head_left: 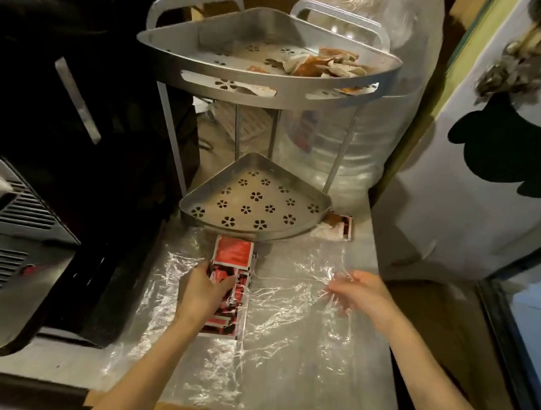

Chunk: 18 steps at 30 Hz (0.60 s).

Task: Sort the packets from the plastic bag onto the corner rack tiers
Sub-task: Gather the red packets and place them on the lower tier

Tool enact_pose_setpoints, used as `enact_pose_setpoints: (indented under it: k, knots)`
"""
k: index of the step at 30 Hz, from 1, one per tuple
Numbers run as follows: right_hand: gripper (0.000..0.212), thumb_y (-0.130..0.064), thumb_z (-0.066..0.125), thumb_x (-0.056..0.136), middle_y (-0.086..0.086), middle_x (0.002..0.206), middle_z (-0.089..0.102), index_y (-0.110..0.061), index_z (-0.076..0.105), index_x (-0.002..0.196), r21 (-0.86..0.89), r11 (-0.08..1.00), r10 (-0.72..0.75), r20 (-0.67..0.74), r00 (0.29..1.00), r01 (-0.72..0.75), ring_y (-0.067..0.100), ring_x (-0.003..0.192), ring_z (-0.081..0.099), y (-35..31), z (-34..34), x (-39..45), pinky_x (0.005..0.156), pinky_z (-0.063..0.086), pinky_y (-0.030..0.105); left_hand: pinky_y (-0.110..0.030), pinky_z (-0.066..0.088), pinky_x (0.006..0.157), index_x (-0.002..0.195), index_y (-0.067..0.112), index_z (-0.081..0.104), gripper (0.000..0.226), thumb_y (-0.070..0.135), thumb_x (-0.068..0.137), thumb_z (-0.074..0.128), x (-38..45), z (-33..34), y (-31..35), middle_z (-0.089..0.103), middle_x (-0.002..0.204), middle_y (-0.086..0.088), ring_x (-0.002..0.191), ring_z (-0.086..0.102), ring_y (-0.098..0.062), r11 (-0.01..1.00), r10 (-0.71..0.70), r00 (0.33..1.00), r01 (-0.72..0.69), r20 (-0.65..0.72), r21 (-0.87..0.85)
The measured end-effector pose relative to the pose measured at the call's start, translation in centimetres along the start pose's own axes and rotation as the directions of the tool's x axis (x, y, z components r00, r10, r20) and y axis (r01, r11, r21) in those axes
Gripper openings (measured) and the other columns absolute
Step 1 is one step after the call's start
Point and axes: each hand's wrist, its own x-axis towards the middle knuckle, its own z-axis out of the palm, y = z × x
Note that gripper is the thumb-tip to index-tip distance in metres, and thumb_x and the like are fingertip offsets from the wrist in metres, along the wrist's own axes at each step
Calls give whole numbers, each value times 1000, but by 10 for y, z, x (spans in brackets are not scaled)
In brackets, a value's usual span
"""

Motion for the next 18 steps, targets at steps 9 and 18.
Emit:
enact_pose_setpoints:
  k: [9,18]
  knots:
    - [96,-22,80,64,7,137,42,-15,23,141,-591,789,-368,-235,900,168,26,128,38,10,20,11,108,33,39,-46,29,107,129,12,43,58,28,78,67,-11,13,14,42,137,-13,129,33,-32,750,476,865,-306,-157,586]
    - [69,-27,53,88,1,155,22,-18,17,146,-891,355,-554,43,832,282,16,144,12,-19,48,28,114,-10,39,-43,-3,116,144,13,-8,62,48,94,4,-4,86,17,-10,154,-7,141,-12,-21,472,528,780,-597,334,649]
